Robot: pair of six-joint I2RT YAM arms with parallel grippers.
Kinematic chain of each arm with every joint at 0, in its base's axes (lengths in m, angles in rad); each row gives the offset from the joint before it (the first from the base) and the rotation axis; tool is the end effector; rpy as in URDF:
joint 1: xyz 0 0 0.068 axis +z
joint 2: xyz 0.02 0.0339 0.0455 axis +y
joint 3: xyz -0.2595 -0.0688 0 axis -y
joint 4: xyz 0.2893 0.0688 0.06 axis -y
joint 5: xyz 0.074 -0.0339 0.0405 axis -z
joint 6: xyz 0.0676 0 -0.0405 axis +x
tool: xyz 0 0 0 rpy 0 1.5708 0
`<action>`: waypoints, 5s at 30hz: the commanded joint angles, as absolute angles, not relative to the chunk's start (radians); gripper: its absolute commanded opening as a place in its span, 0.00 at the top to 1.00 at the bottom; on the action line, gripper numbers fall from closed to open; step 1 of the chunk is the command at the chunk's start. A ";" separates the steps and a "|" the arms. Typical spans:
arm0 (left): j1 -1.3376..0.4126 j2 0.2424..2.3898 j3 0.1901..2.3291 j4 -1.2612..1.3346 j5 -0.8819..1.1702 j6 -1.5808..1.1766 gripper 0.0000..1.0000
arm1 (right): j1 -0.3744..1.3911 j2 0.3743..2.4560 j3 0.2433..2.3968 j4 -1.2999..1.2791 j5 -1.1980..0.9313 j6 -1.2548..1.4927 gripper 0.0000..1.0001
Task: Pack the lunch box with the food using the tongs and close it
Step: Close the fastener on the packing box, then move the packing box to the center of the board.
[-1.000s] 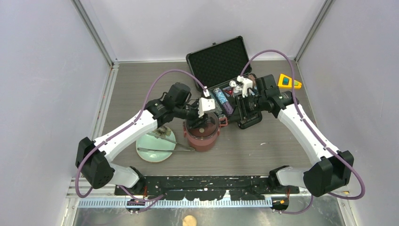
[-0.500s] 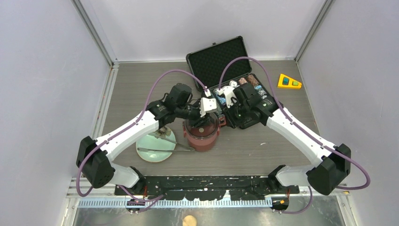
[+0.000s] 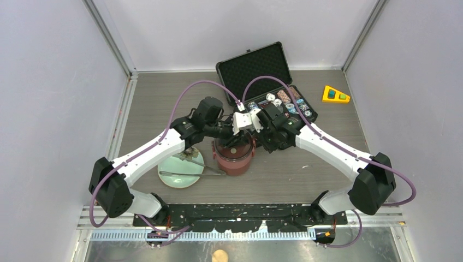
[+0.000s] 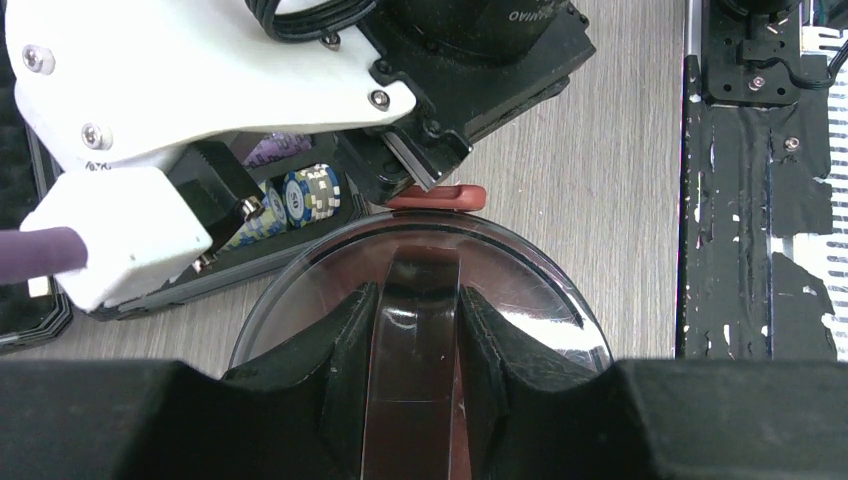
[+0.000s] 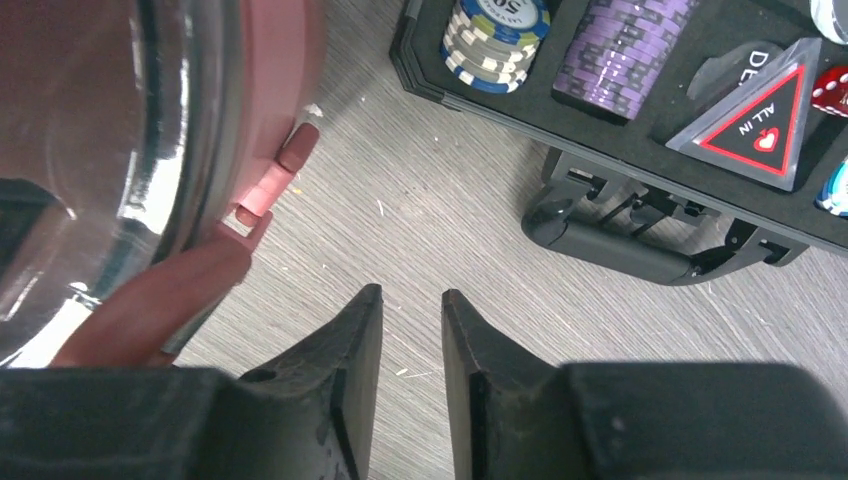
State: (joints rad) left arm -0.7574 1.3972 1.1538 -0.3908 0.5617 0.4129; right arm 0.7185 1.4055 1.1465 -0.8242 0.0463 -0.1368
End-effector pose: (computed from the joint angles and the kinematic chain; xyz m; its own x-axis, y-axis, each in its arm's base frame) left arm 0.2486 -0.2846 0.2799 -0.0359 0.5014 -0.8645 0.9909 0.1299 0.0342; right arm 0.2570 0.2205 0.2283 -0.5714 -0.6806 -0.4585 -0.7259 0.6798 -0.1044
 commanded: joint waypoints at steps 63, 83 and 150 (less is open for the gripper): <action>-0.762 1.496 1.039 -0.557 0.517 0.360 0.66 | 0.638 1.405 1.082 -0.679 -0.055 0.074 0.67; -0.783 1.528 1.017 -0.530 0.519 0.323 0.67 | 0.694 1.394 1.117 -0.617 -0.236 0.346 0.51; -0.738 1.302 1.043 -0.899 0.296 0.534 0.52 | 0.643 1.385 1.096 -0.524 -0.380 0.321 0.50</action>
